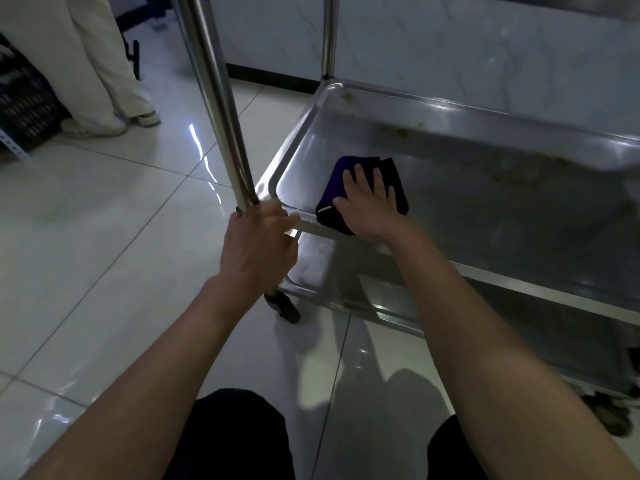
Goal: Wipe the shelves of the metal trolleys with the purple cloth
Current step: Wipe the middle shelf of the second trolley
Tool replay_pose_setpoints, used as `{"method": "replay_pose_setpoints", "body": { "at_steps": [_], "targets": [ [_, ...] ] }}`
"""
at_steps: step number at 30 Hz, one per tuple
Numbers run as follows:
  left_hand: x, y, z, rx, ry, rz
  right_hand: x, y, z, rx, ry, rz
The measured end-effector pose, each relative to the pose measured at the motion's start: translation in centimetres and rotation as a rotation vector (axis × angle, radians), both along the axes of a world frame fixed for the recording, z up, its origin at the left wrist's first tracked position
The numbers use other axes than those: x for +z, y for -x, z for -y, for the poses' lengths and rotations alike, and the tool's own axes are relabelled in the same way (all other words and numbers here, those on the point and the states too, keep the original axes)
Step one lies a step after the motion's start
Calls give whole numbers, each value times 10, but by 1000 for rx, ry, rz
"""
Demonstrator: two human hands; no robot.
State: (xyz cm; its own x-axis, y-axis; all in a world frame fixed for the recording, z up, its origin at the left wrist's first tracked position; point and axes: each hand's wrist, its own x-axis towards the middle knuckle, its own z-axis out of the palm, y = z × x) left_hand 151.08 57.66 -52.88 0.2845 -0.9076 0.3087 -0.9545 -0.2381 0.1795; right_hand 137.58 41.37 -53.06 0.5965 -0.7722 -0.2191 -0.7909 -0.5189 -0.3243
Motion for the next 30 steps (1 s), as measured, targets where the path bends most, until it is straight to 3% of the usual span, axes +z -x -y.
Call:
{"method": "replay_pose_setpoints", "body": {
  "at_steps": [15, 21, 30],
  "targets": [
    [-14, -2, -6, 25, 2, -16, 2, -92, 8, 203, -8, 33],
    [-19, 4, -7, 37, -132, 150, -1, -60, 11, 165, 18, 36],
    [4, 26, 10, 134, -52, 137, -10, 46, 28, 57, 26, 18]
  ]
}}
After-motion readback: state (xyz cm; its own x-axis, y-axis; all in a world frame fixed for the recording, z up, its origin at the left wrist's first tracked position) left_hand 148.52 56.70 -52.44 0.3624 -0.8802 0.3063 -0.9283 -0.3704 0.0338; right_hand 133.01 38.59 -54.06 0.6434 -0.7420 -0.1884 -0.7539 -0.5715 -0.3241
